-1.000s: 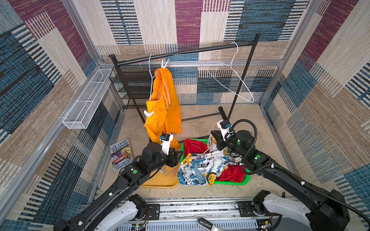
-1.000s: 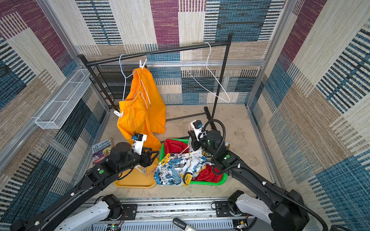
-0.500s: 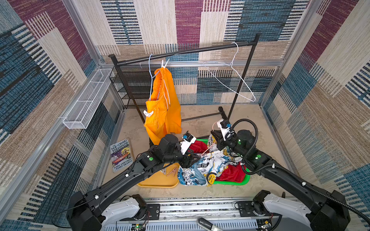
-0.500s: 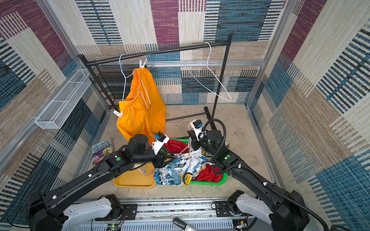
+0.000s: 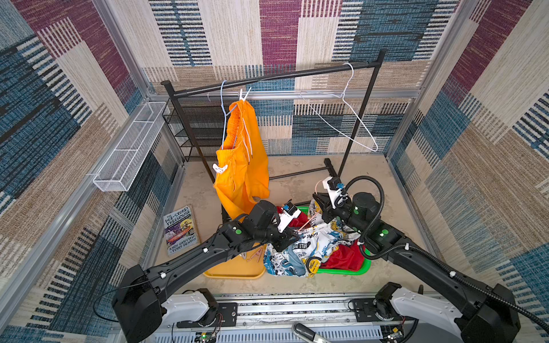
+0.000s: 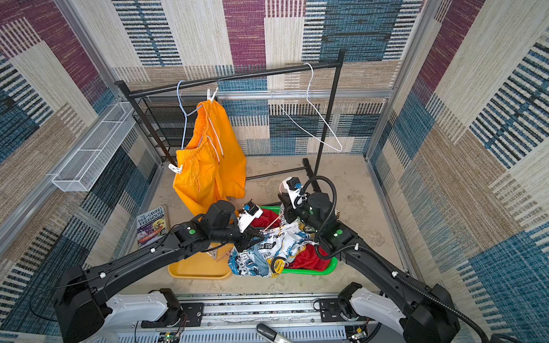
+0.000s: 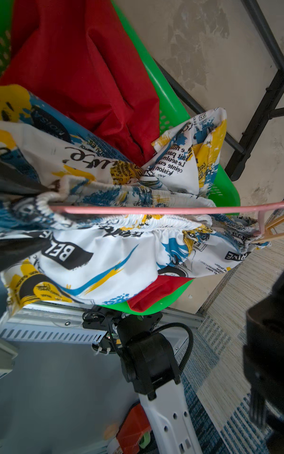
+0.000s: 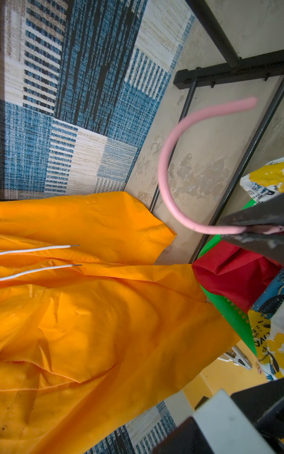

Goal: Remove the clothespins securing shorts to the hanger
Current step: Remove the clothespin from the hanger.

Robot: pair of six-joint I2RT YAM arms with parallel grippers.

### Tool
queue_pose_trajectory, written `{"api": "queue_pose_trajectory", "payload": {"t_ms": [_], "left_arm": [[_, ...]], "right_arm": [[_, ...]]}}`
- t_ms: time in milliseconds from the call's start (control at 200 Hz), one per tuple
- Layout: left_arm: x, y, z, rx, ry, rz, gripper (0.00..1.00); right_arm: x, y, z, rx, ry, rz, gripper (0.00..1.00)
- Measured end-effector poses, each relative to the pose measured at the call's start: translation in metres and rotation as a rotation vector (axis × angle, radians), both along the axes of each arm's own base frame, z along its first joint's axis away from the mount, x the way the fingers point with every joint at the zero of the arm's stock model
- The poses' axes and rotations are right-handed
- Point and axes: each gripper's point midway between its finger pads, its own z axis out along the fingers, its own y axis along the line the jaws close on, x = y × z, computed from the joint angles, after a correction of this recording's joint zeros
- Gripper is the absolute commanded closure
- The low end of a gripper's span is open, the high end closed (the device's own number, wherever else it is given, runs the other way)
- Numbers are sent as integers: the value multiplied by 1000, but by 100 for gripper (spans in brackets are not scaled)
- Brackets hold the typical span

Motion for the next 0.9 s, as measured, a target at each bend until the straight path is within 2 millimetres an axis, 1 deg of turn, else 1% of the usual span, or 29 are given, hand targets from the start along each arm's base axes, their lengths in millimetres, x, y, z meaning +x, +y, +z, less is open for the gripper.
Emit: {"api": "queue_pose_trajectory", "payload": {"t_ms": [65, 240, 311, 366, 601, 751, 902], "left_arm": [[0, -1, -2, 2, 2, -3, 74], [0, -3, -6, 10, 7, -3, 85], [0, -3, -7, 10, 8, -2, 92], [1, -3, -6, 9, 7, 2, 100], [4, -3, -5, 4, -2, 18, 100], [5, -2, -4, 0, -7, 23, 100], [3, 1, -3, -10, -18, 27, 100]], "right_arm": [[0, 0, 0, 0, 1, 0, 90], [-1, 0, -2, -5, 8, 0, 90], [-1, 0, -2, -6, 11, 0, 90], [-1, 0, -1, -5, 13, 0, 89], [0, 0, 3, 3, 9, -2, 88], [0, 0, 8, 17, 7, -4, 80], [-1, -1, 12, 33, 7, -6, 63]]}}
